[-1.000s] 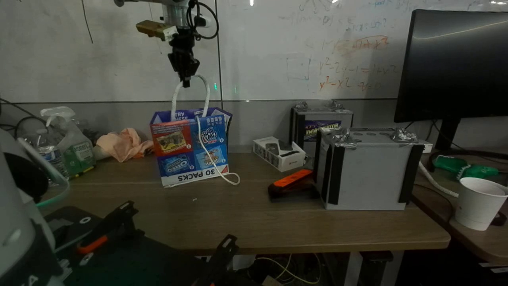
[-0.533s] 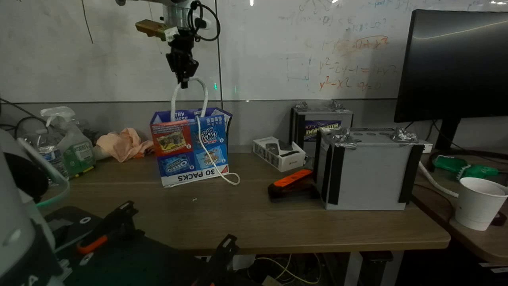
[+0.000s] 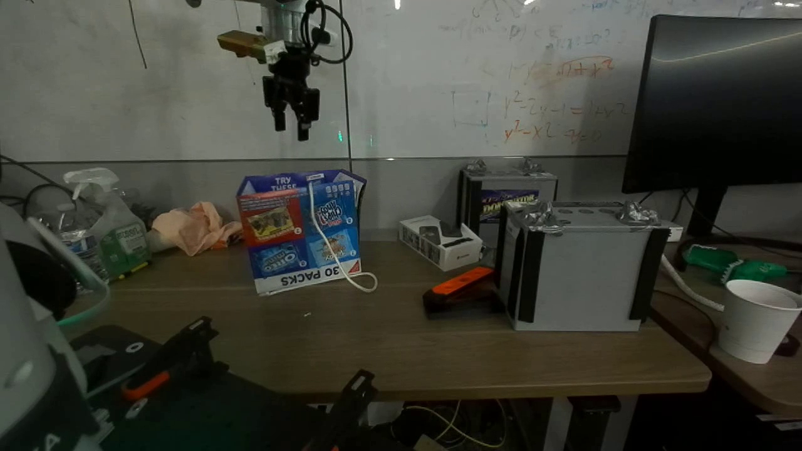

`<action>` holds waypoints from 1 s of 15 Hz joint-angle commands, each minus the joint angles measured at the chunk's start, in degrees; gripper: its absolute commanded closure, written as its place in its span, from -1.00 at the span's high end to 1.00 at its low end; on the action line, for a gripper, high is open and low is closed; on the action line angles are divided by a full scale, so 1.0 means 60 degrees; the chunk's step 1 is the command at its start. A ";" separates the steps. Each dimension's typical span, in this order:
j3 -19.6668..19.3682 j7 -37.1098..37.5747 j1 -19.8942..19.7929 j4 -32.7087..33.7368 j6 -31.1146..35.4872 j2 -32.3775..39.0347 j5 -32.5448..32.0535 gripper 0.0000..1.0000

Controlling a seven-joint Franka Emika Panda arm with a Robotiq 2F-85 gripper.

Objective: Put the ropes in the box, one at a time

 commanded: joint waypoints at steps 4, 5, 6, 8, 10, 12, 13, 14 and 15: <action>-0.0327 -0.0678 -0.0091 -0.0806 -0.1042 -0.1739 0.0462 1.00; -0.0403 -0.0770 -0.0143 -0.0950 -0.1459 -0.2023 0.0383 1.00; -0.0467 -0.0923 -0.0189 -0.1025 -0.1892 -0.2246 0.0364 1.00; -0.0618 -0.1285 -0.0287 -0.1268 -0.2769 -0.2644 0.0284 1.00; -0.0731 -0.1692 -0.0365 -0.1515 -0.3206 -0.2803 0.0202 1.00; -0.0822 -0.2287 -0.0426 -0.1787 -0.3113 -0.2748 0.0135 1.00; -0.0874 -0.2880 -0.0430 -0.1878 -0.3017 -0.2617 0.0077 1.00; -0.0949 -0.3676 -0.0425 -0.1905 -0.3024 -0.2451 0.0046 1.00; -0.0980 -0.4174 -0.0444 -0.1981 -0.2954 -0.2260 -0.0090 1.00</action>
